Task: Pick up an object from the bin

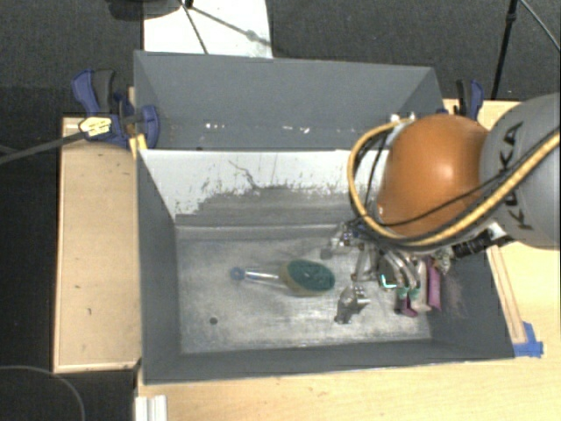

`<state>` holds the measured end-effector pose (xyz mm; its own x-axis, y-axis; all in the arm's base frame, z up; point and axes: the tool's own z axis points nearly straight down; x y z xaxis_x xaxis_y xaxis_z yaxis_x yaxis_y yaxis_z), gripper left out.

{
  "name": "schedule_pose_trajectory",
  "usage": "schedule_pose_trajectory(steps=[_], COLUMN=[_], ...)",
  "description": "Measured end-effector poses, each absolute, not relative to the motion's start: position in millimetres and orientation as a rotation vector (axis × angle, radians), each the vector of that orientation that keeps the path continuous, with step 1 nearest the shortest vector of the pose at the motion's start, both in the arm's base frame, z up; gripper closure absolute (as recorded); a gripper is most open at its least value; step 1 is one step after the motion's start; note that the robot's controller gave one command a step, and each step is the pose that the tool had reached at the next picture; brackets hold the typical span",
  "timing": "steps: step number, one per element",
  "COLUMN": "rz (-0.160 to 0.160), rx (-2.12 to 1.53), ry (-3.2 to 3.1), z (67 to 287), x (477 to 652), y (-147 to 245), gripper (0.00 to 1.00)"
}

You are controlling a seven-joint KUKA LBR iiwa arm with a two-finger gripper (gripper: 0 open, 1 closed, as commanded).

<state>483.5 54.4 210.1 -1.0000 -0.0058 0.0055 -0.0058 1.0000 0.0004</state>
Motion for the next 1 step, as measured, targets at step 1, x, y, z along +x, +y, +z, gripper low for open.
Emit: schedule_pose_trajectory(steps=[1], rz=[-0.001], rx=[0.084], ry=[-3.148], z=[70.6], x=[550.4], y=[36.9], gripper=[0.0])
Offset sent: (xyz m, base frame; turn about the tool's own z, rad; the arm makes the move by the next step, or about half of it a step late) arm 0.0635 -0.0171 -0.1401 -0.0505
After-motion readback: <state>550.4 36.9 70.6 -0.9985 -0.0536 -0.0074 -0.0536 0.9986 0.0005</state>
